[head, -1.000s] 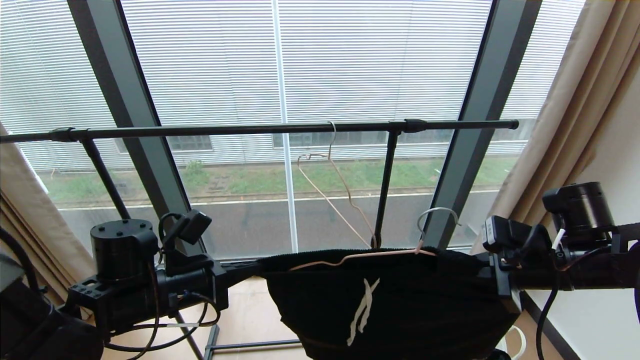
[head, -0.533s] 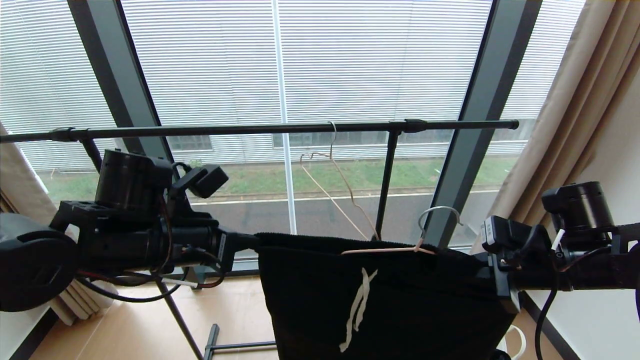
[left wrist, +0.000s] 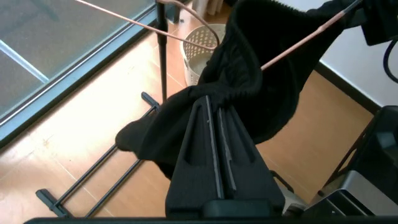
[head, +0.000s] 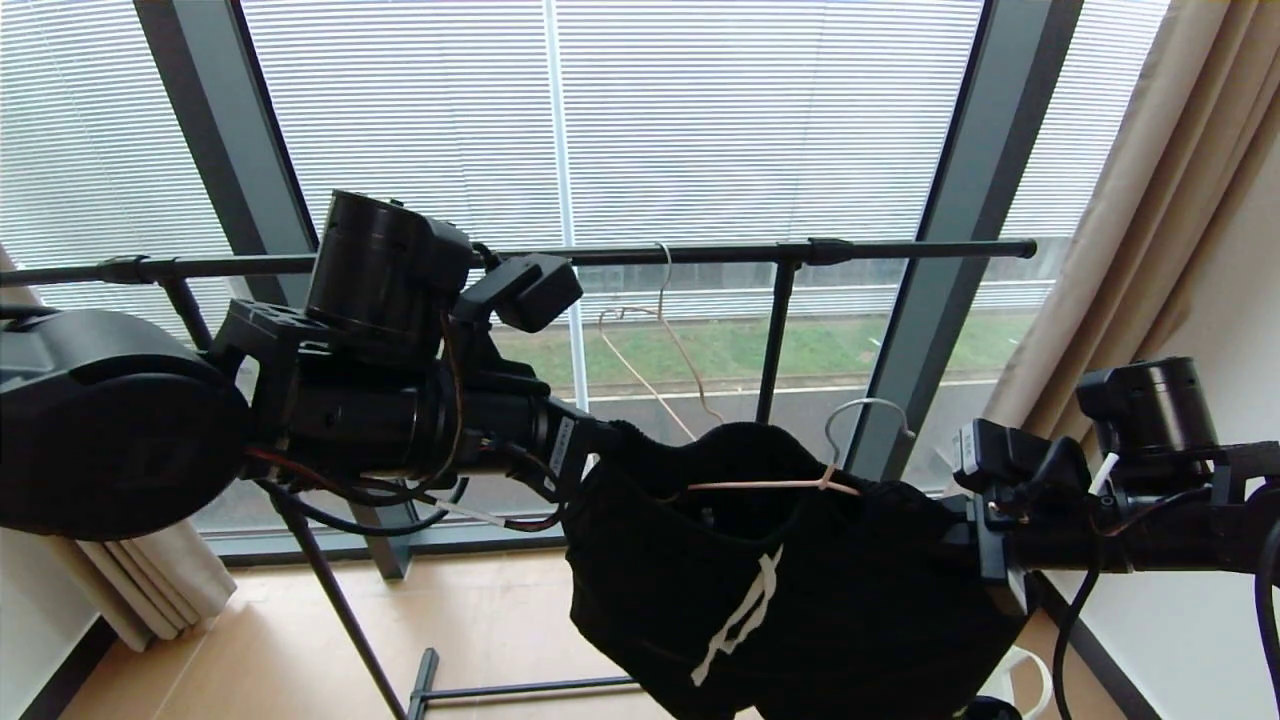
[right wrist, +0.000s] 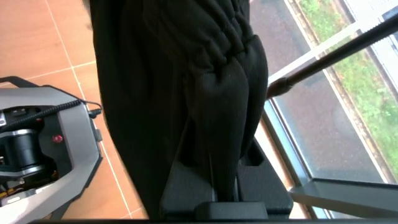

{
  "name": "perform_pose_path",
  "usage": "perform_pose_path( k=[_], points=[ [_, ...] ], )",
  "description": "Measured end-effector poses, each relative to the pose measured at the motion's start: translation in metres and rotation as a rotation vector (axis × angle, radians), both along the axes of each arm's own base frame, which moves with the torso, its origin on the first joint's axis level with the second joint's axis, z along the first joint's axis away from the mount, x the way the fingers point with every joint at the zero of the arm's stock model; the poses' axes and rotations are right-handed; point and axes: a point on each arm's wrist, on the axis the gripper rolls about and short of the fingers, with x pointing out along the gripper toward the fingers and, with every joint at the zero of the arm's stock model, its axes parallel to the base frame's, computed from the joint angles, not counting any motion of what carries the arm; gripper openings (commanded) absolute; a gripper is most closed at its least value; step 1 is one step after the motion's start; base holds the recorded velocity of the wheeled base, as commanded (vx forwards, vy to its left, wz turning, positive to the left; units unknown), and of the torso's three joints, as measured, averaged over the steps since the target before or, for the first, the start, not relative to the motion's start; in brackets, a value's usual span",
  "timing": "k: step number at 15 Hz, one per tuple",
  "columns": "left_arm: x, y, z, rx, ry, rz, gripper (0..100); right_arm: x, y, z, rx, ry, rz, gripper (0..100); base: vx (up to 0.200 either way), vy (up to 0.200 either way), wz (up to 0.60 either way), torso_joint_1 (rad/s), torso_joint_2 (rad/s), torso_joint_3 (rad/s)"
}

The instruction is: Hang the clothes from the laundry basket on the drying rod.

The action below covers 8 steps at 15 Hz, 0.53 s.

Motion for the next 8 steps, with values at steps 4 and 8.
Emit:
perform_pose_path(
  k=[4, 8],
  points=[
    [0.010, -0.017, 0.005, 0.035, 0.048, -0.025, 0, 0.010, 0.007, -0.009, -0.046, 0.031, -0.043, 0, 0.000, 0.000, 0.00, 0.000, 0.00, 0.000],
    [0.016, -0.030, 0.012, 0.039, 0.053, -0.045, 0, 0.019, 0.017, -0.014, -0.045, 0.013, -0.046, 0, 0.000, 0.000, 0.00, 0.000, 0.00, 0.000]
  ],
)
